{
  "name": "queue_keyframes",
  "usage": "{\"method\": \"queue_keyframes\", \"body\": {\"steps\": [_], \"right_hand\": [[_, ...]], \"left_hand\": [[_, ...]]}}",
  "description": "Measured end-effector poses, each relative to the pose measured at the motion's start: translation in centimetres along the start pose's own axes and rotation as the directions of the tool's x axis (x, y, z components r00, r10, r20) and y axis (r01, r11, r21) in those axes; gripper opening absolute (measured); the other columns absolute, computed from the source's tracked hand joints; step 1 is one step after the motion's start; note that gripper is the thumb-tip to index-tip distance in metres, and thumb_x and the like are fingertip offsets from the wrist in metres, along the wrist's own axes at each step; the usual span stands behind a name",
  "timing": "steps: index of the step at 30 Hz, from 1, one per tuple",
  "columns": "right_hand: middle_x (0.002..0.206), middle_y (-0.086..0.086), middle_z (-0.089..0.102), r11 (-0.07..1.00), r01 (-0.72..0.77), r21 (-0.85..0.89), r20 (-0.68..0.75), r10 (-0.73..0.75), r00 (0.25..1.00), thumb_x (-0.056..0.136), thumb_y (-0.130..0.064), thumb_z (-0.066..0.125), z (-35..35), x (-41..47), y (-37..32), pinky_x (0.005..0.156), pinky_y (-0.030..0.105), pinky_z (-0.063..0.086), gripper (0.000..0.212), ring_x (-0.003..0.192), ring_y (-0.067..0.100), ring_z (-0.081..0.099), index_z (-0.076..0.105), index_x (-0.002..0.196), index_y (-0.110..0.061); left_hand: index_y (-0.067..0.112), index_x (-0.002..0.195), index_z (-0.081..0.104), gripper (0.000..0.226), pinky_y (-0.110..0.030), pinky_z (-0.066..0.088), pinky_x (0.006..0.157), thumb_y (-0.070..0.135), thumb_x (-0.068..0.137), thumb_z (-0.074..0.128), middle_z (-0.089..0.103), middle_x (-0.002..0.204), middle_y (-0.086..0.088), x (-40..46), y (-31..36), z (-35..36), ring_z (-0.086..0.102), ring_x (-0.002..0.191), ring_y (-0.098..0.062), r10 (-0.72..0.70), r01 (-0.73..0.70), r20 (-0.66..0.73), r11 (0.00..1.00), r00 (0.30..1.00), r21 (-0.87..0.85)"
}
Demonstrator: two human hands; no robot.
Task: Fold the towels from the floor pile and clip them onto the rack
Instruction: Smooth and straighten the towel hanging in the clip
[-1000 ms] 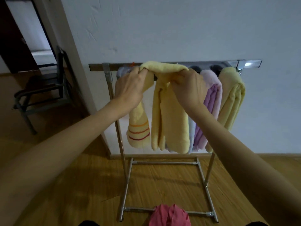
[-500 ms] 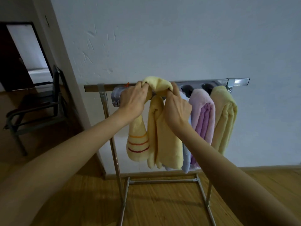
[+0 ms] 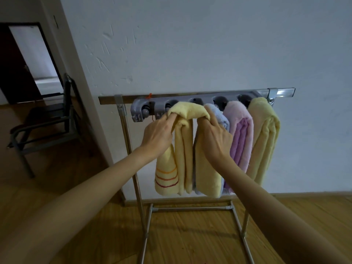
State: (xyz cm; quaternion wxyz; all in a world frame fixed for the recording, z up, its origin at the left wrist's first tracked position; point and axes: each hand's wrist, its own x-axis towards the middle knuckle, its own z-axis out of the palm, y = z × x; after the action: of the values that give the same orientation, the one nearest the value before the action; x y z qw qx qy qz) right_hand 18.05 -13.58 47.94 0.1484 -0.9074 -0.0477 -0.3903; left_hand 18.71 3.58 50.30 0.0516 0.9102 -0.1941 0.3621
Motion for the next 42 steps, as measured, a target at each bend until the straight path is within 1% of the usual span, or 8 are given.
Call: {"method": "queue_keyframes", "body": {"steps": [9,14,18,22,25,31,37,42], "right_hand": [[0.144,0.005,0.048,0.983,0.184,0.029,0.013,-0.184,0.983,0.096,-0.012,0.053,2.9,-2.5,2.5,0.062,0.035,0.056,0.046,0.125,0.030,0.052,0.046,0.140,-0.022],[0.117,0.013,0.064,0.962,0.255,0.097,0.038,-0.259,0.965,0.093,-0.019,0.031,3.8,-3.5,2.5,0.044,0.026,0.041,0.040,0.076,0.032,0.067,0.044,0.131,-0.017],[0.138,0.015,0.047,0.971,0.186,0.152,0.085,-0.200,0.976,0.095,-0.016,0.039,4.8,-4.0,2.3,0.070,0.045,0.052,0.047,0.102,0.041,0.061,0.035,0.143,-0.018],[0.151,0.001,0.028,0.929,0.178,0.324,0.052,-0.205,0.977,0.098,-0.014,0.042,5.6,-5.7,2.4,0.091,0.045,0.049,0.061,0.124,0.037,0.049,0.015,0.147,-0.038],[0.142,0.001,0.034,0.926,0.228,0.301,-0.044,-0.225,0.973,0.098,-0.019,0.049,6.1,-7.0,3.2,0.061,0.027,0.045,0.068,0.101,0.027,0.059,0.009,0.150,-0.037],[0.125,0.016,0.054,0.935,0.030,0.353,-0.052,-0.012,0.999,0.087,-0.021,0.068,7.6,-8.7,3.8,0.050,0.031,0.046,0.063,0.078,0.028,0.064,0.025,0.134,-0.018],[0.085,0.009,0.062,0.950,0.004,0.312,-0.039,0.009,0.999,0.087,-0.019,0.069,8.4,-9.5,4.3,0.060,0.037,0.048,0.025,0.074,0.026,0.059,0.054,0.100,-0.003],[0.081,0.006,0.061,0.964,-0.029,0.263,-0.006,0.032,0.999,0.087,-0.021,0.068,8.9,-10.2,5.1,0.060,0.037,0.049,0.020,0.072,0.023,0.057,0.056,0.091,-0.005]], "left_hand": [[0.011,0.138,0.041,0.059,-0.028,0.036,0.055,0.001,0.082,0.056,0.059,0.116,-0.016,-1.5,-1.2,2.8,0.061,0.076,-0.032,0.075,-0.075,0.000,0.997,0.997,0.010],[0.015,0.139,0.038,0.055,-0.031,0.051,0.057,0.011,0.086,0.054,0.057,0.124,-0.016,-3.3,-2.2,5.1,0.063,0.085,-0.030,0.148,-0.159,-0.167,0.986,0.975,-0.049],[0.027,0.149,0.009,0.076,-0.024,0.053,0.061,0.016,0.092,0.058,0.055,0.124,-0.011,-5.3,-1.7,6.8,0.060,0.088,-0.018,0.030,-0.082,-0.216,0.968,0.976,-0.239],[0.017,0.148,0.016,0.087,-0.017,0.047,0.060,0.038,0.083,0.070,0.060,0.105,-0.002,-7.6,-0.7,9.0,0.058,0.075,-0.008,-0.355,0.275,-0.066,0.816,0.932,-0.509],[0.015,0.130,0.042,0.070,-0.027,0.049,0.067,0.046,0.076,0.074,0.061,0.106,0.000,-9.3,-1.2,11.0,0.058,0.087,-0.014,-0.432,0.421,0.105,0.748,0.896,-0.513],[0.009,0.087,0.056,0.026,-0.027,0.041,0.054,0.028,0.079,0.072,0.060,0.080,-0.005,-11.4,-3.1,13.8,0.061,0.073,-0.024,-0.441,0.538,0.322,0.771,0.838,-0.342],[0.004,0.106,0.055,0.026,-0.018,0.035,0.051,0.020,0.087,0.064,0.060,0.094,-0.008,-11.0,-4.0,14.4,0.063,0.080,-0.024,-0.571,0.618,0.239,0.703,0.785,-0.351],[0.022,0.107,0.056,0.024,-0.025,0.050,0.068,0.019,0.084,0.063,0.065,0.098,0.002,-10.8,-1.7,14.4,0.062,0.090,-0.014,-0.334,0.533,0.434,0.680,0.837,-0.504]]}}
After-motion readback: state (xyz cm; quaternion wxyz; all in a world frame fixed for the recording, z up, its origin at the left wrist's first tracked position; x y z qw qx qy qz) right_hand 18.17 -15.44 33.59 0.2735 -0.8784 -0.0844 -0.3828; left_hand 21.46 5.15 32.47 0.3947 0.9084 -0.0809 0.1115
